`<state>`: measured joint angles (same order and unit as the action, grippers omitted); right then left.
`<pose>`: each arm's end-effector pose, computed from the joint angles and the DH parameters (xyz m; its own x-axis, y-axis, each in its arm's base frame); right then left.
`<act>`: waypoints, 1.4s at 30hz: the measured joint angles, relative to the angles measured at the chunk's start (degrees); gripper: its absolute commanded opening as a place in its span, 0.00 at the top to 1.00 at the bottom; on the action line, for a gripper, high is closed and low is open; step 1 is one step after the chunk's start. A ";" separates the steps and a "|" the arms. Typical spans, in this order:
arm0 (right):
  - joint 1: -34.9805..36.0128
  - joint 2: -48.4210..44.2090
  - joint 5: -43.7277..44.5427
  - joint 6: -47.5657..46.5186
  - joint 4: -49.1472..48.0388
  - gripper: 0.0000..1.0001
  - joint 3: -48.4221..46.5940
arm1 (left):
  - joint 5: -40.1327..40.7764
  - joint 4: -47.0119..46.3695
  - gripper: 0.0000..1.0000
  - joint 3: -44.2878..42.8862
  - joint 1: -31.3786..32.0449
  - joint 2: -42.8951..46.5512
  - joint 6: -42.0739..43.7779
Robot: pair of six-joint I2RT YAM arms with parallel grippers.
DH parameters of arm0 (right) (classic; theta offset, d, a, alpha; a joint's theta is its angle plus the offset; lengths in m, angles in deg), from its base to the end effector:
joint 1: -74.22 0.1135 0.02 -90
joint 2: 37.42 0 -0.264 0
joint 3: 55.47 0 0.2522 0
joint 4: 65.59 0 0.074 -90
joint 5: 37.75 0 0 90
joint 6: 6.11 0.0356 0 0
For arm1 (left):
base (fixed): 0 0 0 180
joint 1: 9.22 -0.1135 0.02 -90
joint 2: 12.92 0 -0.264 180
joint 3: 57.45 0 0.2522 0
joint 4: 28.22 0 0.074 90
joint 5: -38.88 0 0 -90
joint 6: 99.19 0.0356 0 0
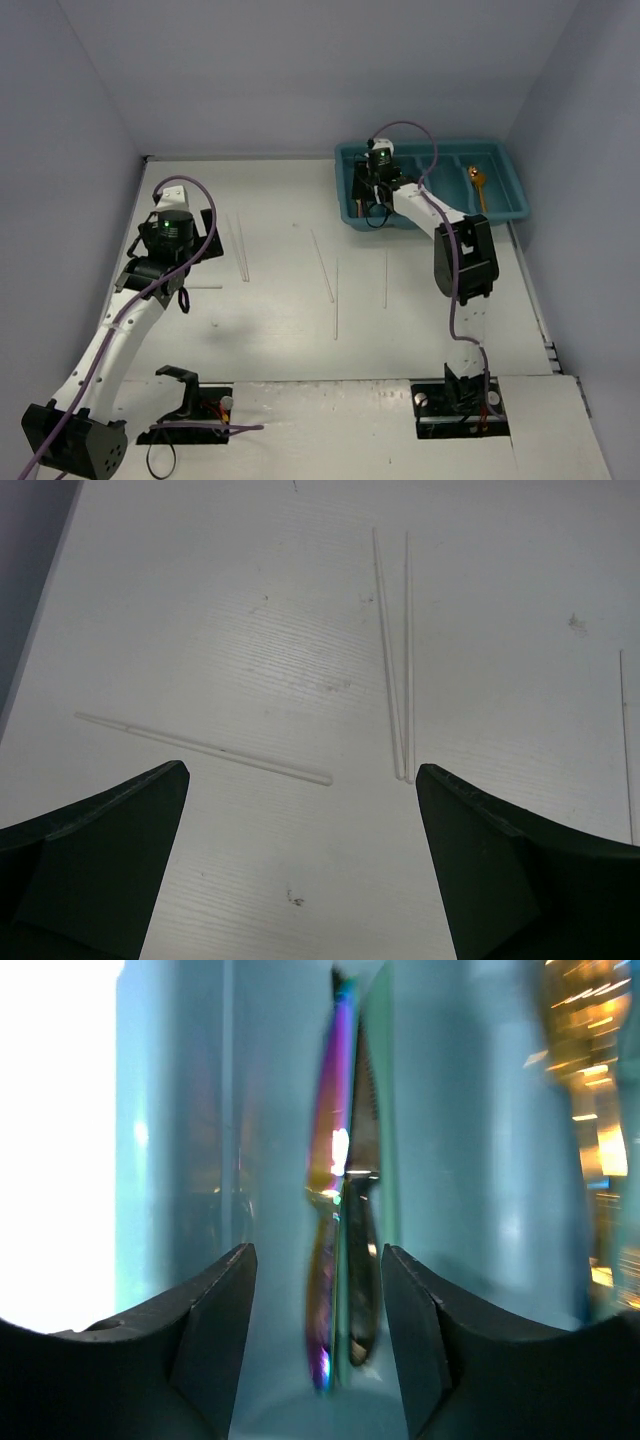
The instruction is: Sort the eating utensils into containers
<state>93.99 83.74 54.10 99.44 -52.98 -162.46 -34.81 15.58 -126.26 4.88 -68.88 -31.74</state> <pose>0.4699 0.1677 0.2283 -0.4918 0.1079 -0.8640 -0.1859 0.9564 0.2253 0.2070 -0.0417 0.3327 -0.4607 -0.2638 -0.8474 -0.1911 0.9619 -0.1955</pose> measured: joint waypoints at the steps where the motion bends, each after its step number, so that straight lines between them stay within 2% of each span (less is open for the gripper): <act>1: 0.05 -1.47 0.61 -0.36 0.53 0.49 0.10 | -0.03 -0.01 0.03 0.00 0.00 0.12 0.00; 4: 0.30 -8.86 2.87 -1.42 0.51 0.48 3.38 | -0.31 -0.01 0.03 0.00 -0.04 0.81 0.01; 12: 1.33 -37.10 11.28 -1.83 -0.10 0.44 22.21 | -1.54 0.02 0.03 0.00 -0.44 3.03 -0.03; 15: 1.43 -42.57 12.96 -0.37 0.66 0.44 30.46 | -1.97 0.13 0.03 0.00 -0.48 3.01 -0.05; 23: 4.42 -42.91 12.86 7.33 3.39 0.47 46.45 | -2.45 0.13 0.03 0.00 -0.74 2.35 -0.07; 36: 6.40 -31.46 10.52 15.26 -1.43 0.59 49.63 | -2.58 0.11 0.03 0.23 -1.28 1.87 -0.16; 39: 7.11 -29.54 11.16 16.04 -2.98 0.66 49.57 | -2.60 0.12 0.03 0.31 -1.36 1.87 -0.17; 42: 7.56 -28.82 11.61 16.51 -4.82 0.88 49.57 | -2.58 0.11 0.02 0.33 -1.38 1.84 -0.17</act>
<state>101.55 54.92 65.70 115.95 -57.80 -112.89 -37.39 15.69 -125.93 3.51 -67.04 -31.91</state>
